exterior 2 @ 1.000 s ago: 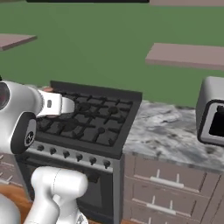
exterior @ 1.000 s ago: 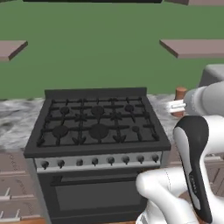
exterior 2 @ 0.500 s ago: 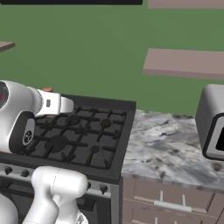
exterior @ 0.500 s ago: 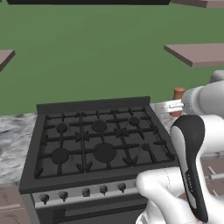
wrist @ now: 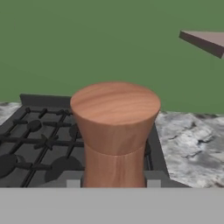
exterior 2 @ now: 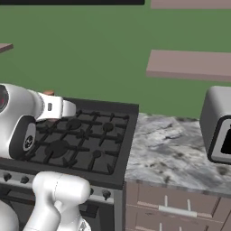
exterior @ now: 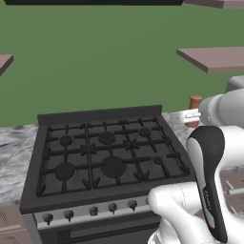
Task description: Take 2 condiments from the cabinet and move them on the counter near the stove.Make sure the condiments are lined up with each other, next to each other.
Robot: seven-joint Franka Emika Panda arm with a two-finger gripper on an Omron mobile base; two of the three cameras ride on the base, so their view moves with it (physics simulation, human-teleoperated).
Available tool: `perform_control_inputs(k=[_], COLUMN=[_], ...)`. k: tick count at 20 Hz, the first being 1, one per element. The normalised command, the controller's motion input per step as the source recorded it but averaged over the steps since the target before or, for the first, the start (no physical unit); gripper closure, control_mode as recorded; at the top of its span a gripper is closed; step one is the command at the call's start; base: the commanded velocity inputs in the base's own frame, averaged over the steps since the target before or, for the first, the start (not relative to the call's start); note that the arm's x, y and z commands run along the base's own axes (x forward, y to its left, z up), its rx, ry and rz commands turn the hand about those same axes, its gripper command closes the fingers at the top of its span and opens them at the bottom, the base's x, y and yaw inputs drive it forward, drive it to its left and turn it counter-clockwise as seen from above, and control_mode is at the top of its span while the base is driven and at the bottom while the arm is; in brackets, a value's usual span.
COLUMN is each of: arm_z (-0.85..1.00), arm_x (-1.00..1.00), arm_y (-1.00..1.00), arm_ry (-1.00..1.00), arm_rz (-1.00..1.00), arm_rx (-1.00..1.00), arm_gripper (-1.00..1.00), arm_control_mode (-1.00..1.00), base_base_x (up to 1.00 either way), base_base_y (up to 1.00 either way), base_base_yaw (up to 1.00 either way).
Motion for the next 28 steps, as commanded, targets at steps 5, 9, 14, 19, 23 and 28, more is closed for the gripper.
perform_control_inputs(k=[5,9,14,19,23,28], arm_z=[0.0,-0.2,-0.43,-0.42,-0.35,-0.49], arm_x=[0.0,0.02,0.0,0.09,0.53,0.64], arm_y=[0.0,-0.25,-0.6,-0.51,-0.36,-0.23], arm_ry=[0.0,0.1,0.14,0.06,0.01,-0.02], arm_rz=[0.0,0.08,0.27,0.41,0.23,0.05], arm_rx=[0.0,0.0,0.0,0.0,0.0,-0.01], arm_gripper=[1.0,1.0,1.0,1.0,1.0,1.0], arm_control_mode=[1.0,-1.0,-1.0,-1.0,-1.0,-1.0], base_base_x=[0.01,0.07,0.0,0.0,0.0,0.0], base_base_y=[0.0,-0.08,0.0,0.0,0.0,0.0], base_base_yaw=[0.0,0.01,0.0,0.0,0.0,0.0])
